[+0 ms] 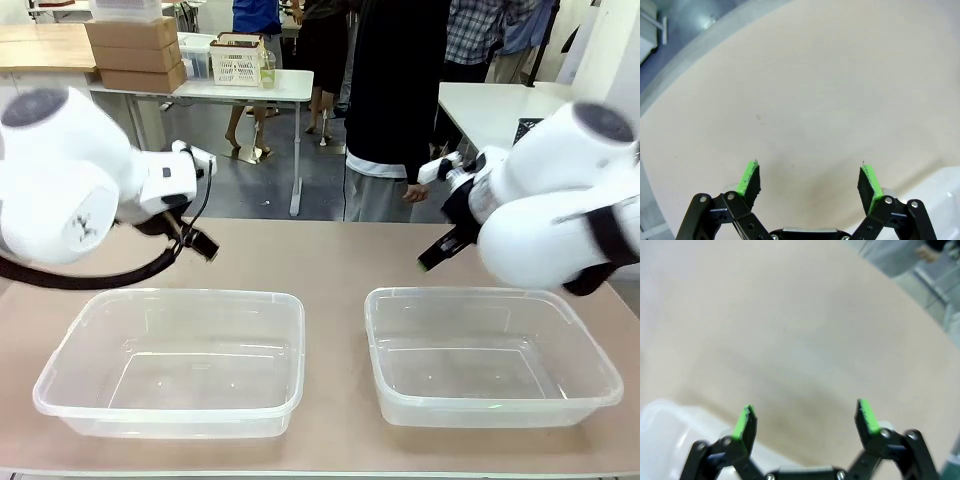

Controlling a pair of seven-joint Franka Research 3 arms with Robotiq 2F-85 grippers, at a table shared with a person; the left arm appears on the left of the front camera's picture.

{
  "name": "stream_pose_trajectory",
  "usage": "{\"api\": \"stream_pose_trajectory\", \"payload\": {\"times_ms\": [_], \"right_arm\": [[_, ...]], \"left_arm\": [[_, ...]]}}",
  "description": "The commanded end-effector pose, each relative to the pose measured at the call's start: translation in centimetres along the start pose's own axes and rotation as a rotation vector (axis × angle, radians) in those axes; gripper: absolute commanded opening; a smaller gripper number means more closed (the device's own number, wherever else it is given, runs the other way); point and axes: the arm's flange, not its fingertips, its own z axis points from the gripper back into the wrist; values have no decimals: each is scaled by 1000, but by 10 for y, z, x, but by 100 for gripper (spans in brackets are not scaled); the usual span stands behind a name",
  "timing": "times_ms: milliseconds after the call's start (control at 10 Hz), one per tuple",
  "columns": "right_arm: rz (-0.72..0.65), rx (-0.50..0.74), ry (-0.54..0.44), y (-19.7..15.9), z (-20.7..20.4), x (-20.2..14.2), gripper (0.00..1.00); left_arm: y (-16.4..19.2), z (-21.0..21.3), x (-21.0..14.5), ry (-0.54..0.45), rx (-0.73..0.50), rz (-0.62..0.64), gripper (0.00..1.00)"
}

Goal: Sort the waste into each basket.
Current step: Pick up the Organizing box on the left side of the table and lift it.

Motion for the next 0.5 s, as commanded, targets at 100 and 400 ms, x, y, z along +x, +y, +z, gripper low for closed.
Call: {"api": "stream_pose_trajectory", "payload": {"times_ms": [100, 400], "right_arm": [[-164, -27, -60, 7, 143, -42, 100], [-113, -3, -11, -4, 89, 2, 100]], "left_arm": [[-20, 136, -2, -143, -95, -68, 100], [-30, 134, 25, -149, -65, -58, 100]]}}
